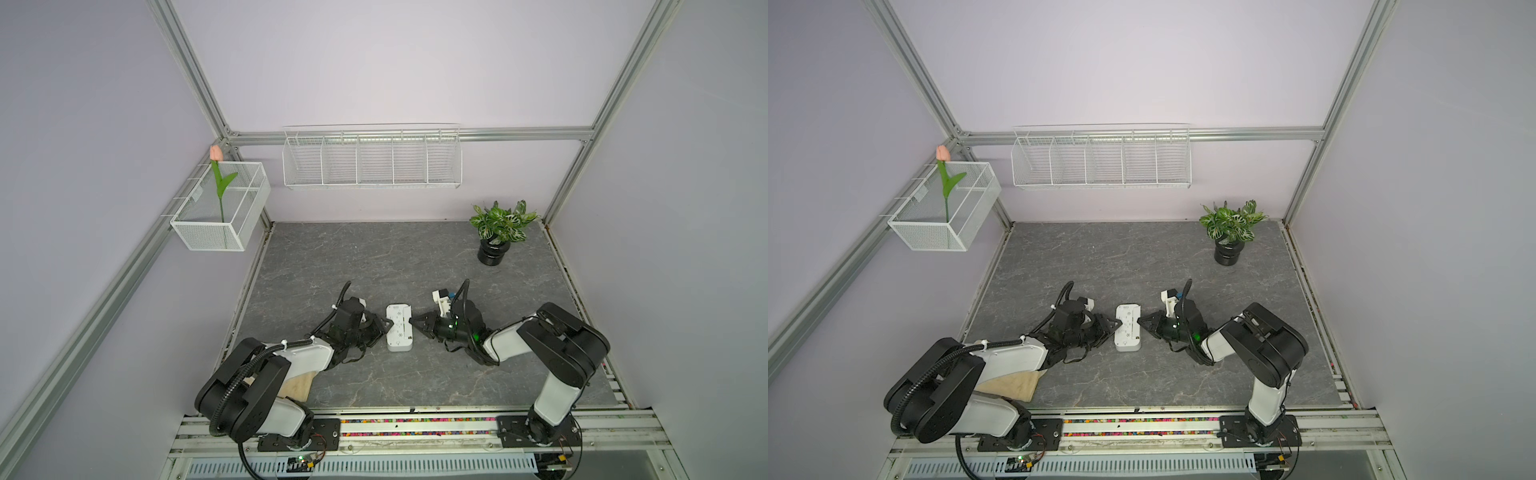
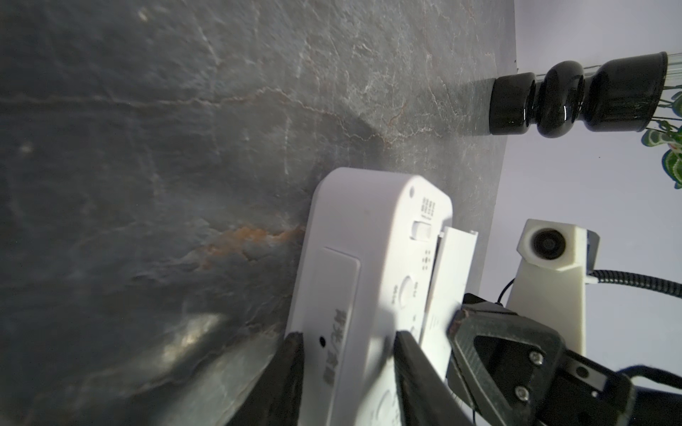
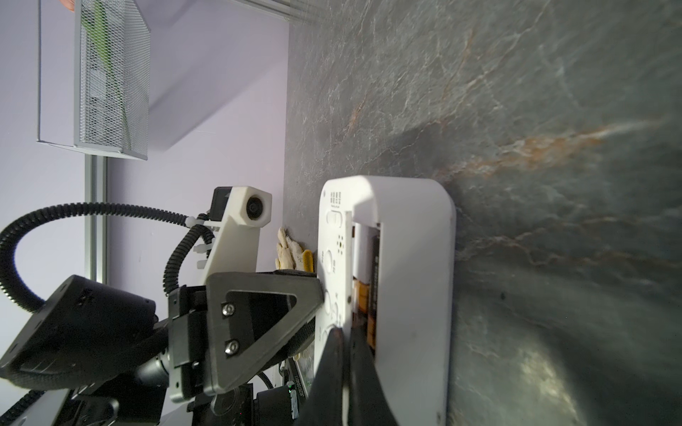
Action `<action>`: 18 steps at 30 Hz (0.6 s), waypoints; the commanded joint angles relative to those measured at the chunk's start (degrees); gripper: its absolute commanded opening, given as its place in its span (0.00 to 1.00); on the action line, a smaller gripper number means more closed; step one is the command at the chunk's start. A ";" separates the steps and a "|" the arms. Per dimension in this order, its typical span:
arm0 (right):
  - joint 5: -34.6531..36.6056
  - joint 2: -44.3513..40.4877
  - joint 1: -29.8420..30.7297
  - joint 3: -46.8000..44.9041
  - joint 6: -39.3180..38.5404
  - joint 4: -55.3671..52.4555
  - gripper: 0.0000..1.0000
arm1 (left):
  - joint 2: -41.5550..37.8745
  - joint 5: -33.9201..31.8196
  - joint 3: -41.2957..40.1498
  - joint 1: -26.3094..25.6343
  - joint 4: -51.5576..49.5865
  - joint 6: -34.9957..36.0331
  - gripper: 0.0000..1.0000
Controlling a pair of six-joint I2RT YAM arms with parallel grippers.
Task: Insert the battery into the alarm
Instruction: Install the cover on the alarm.
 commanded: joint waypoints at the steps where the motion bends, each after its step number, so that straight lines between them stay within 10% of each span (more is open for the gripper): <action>1: -0.64 -1.49 0.33 -1.06 0.24 -2.62 0.07 | 0.88 0.53 1.83 -0.59 1.41 0.27 0.42; 18: -0.54 -2.83 0.40 -0.43 -1.40 -7.66 0.07 | 1.27 0.63 1.84 -0.67 1.10 0.36 0.42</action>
